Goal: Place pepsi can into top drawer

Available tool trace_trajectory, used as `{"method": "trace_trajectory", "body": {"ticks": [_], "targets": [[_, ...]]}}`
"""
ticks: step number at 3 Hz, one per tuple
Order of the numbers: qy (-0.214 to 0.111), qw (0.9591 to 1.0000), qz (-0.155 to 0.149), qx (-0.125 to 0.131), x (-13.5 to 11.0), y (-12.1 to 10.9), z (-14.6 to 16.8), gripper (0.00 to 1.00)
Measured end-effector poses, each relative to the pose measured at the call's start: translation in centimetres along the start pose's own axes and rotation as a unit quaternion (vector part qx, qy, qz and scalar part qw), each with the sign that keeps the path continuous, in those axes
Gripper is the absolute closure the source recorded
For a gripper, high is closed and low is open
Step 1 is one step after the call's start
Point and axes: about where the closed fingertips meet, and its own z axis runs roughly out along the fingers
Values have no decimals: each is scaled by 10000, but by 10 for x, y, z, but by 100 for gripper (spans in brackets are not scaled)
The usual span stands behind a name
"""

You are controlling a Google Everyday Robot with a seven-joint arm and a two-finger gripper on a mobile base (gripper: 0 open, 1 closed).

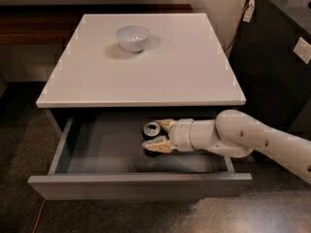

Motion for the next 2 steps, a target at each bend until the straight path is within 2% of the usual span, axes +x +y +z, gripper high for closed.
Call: {"method": "trace_trajectory", "body": {"ticks": [1,2], "targets": [[-3,10000,-5,-16,-1,1,1,0],[-4,10000,-5,-17,-1,1,1,0]]}}
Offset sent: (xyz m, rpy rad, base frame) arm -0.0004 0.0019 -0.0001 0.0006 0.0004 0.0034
